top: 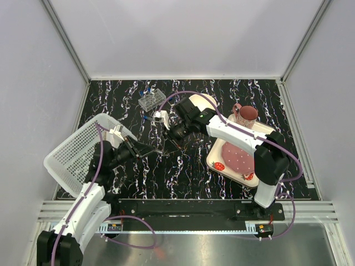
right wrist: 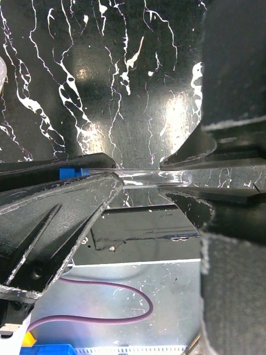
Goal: Organize the chemistry lab equipment
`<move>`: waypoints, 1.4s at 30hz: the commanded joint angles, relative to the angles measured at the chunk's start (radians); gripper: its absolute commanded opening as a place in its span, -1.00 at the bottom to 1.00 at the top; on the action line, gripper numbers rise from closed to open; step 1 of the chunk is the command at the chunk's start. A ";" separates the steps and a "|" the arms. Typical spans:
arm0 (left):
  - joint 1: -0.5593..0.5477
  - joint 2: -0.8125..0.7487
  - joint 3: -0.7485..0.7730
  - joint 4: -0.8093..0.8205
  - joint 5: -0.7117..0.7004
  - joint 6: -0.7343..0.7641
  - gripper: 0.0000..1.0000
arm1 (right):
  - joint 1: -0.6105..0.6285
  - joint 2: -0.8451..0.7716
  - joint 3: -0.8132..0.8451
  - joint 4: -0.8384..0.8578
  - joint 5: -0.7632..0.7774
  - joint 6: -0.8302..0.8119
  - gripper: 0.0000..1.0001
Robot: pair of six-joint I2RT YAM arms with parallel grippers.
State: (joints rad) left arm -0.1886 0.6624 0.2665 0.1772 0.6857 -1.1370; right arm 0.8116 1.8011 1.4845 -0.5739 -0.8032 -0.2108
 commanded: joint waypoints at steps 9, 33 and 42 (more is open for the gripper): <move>-0.003 -0.037 0.082 -0.039 -0.058 0.074 -0.85 | 0.011 -0.011 0.052 -0.056 0.061 -0.125 0.24; 0.034 0.868 0.908 -0.289 -0.670 0.712 -0.88 | -0.330 -0.290 -0.199 -0.073 0.039 -0.263 1.00; 0.035 1.134 1.189 -0.300 -0.752 0.775 -0.88 | -0.330 -0.287 -0.202 -0.104 0.038 -0.306 1.00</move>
State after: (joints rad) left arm -0.1581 1.7340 1.3209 -0.1535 0.0074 -0.4213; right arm 0.4774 1.5307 1.2732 -0.6781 -0.7288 -0.4862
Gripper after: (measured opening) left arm 0.177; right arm 0.994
